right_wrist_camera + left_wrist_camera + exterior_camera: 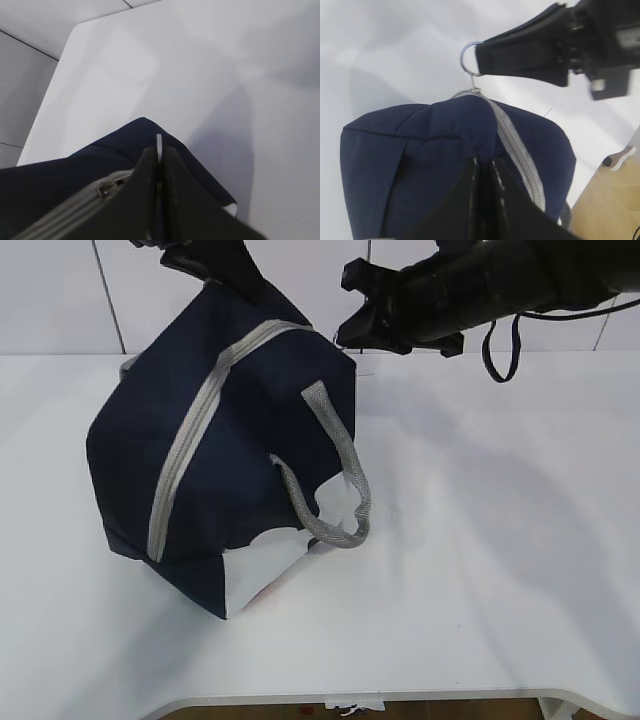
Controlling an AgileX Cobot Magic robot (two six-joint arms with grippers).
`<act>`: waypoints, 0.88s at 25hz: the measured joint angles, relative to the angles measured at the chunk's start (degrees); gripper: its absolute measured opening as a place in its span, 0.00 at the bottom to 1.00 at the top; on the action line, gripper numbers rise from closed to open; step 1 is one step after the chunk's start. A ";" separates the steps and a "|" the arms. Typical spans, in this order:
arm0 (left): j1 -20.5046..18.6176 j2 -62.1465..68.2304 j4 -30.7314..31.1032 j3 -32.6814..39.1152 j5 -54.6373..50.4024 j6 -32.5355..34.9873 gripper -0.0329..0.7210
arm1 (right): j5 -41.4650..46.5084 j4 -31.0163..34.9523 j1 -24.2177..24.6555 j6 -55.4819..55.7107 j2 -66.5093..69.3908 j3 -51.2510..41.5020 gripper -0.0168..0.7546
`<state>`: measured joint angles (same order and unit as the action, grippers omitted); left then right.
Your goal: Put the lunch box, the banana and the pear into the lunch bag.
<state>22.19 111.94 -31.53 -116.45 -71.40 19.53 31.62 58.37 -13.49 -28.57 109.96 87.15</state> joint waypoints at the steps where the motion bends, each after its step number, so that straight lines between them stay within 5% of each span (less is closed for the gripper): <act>1: 0.03 -0.46 0.00 0.08 -0.10 0.00 0.05 | 0.00 0.00 0.00 0.00 0.40 -0.01 0.02; 22: 0.16 -3.33 0.90 0.42 -1.21 0.00 0.05 | 2.54 -0.32 0.00 -0.18 3.19 0.25 0.02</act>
<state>22.35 108.61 -30.62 -116.03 -72.62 19.53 34.16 58.05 -13.49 -28.74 113.15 87.40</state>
